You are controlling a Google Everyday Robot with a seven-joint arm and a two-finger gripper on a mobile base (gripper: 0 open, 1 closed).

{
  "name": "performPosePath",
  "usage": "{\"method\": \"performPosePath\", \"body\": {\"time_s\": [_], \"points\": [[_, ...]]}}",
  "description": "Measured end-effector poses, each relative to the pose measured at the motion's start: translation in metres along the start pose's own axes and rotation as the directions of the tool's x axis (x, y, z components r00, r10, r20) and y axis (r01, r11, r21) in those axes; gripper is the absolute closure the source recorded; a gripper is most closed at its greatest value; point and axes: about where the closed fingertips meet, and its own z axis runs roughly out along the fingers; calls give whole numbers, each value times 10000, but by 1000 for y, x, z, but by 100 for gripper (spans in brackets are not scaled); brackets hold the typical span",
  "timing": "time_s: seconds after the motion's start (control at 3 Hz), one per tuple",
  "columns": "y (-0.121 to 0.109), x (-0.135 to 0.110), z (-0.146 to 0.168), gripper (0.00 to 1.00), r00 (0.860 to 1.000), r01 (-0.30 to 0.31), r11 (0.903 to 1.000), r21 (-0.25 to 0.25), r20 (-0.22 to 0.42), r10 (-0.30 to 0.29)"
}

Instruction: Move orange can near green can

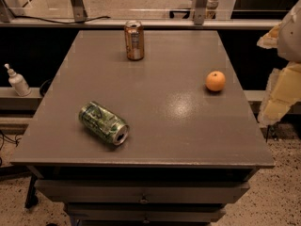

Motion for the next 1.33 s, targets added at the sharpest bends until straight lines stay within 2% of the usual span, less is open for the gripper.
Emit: {"method": "performPosePath", "body": {"time_s": [0.67, 1.0, 1.33], "points": [[-4, -2, -1, 0, 9997, -60, 10000, 35, 222, 60], [-26, -16, 19, 0, 9918, -416, 9990, -178, 1205, 434], [-70, -45, 50, 0, 9596, -812, 9963, -275, 2680, 856]]}}
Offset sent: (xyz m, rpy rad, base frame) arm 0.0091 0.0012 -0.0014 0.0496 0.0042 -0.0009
